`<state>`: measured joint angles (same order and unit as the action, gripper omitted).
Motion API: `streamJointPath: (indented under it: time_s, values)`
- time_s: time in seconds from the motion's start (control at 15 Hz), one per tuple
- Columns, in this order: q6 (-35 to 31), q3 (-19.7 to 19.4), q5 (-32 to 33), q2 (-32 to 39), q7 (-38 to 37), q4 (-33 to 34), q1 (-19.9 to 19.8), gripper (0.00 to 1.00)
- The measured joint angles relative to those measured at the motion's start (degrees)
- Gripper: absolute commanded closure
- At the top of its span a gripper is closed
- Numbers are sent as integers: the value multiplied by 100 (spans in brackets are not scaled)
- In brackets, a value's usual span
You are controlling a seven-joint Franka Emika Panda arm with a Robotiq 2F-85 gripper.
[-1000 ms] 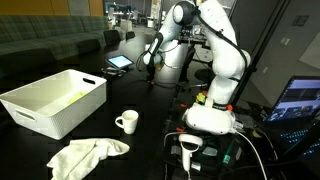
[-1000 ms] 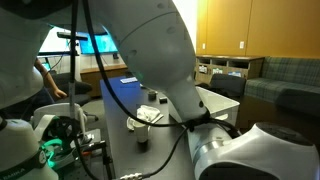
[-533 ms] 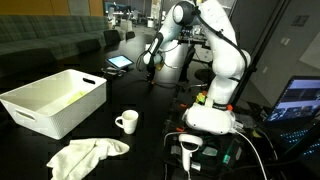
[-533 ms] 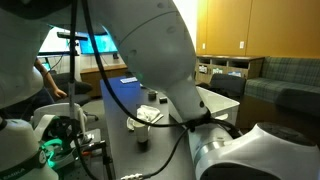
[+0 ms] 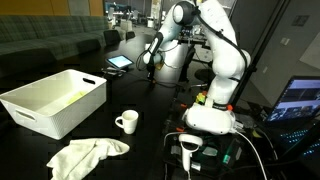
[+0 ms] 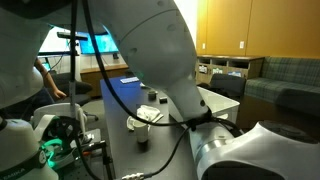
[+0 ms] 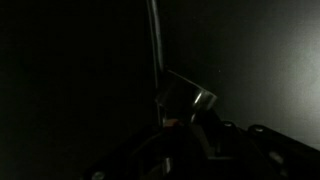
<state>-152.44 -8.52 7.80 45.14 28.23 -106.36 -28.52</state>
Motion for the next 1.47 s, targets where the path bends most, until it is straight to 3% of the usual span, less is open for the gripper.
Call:
streamJointPath:
  time_s: [0.07, 0.73, 1.13, 1.47]
  values:
    - [11, -16, 8, -11, 0, 1, 14, 98]
    - [119, -253, 297, -38, -30, -24, 245, 97]
    - [118, 93, 572, -383, 418, -242, 381, 97]
    - [145, 331, 960, -893, 887, -424, 850, 97]
